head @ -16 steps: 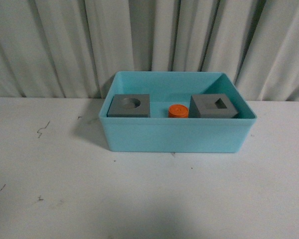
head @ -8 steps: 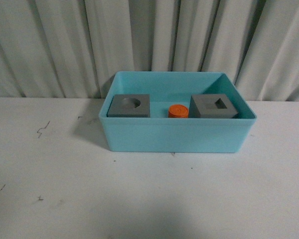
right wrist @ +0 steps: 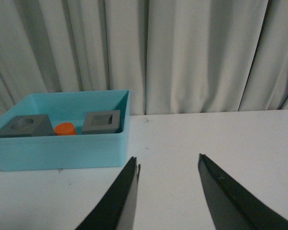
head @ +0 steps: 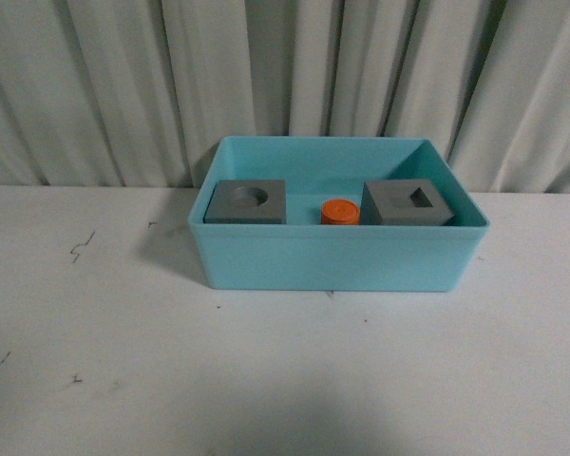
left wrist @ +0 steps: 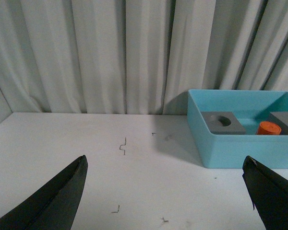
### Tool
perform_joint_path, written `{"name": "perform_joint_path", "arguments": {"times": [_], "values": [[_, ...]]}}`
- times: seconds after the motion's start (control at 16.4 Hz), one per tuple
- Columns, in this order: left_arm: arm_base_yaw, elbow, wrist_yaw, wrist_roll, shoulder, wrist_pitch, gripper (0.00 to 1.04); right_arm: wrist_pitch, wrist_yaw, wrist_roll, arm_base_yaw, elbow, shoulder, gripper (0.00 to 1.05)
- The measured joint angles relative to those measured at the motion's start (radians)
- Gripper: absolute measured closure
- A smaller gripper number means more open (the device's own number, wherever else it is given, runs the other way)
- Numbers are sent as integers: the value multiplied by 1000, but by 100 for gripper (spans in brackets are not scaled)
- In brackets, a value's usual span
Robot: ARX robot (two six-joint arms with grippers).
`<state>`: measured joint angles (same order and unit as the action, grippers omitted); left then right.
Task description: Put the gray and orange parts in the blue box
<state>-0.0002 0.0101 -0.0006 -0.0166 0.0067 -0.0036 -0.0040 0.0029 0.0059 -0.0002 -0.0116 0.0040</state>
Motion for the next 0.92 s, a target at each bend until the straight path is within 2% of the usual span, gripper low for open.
{"name": "perform_joint_path", "arguments": {"times": [0.31, 0.37, 0.92], "values": [[0, 0, 0, 0, 0, 0, 7, 0, 0, 0, 0, 0, 0, 8], [0, 0, 0, 0, 0, 0, 7, 0, 0, 0, 0, 0, 0, 5], [0, 0, 0, 0, 0, 0, 7, 0, 0, 0, 0, 0, 0, 6]]}}
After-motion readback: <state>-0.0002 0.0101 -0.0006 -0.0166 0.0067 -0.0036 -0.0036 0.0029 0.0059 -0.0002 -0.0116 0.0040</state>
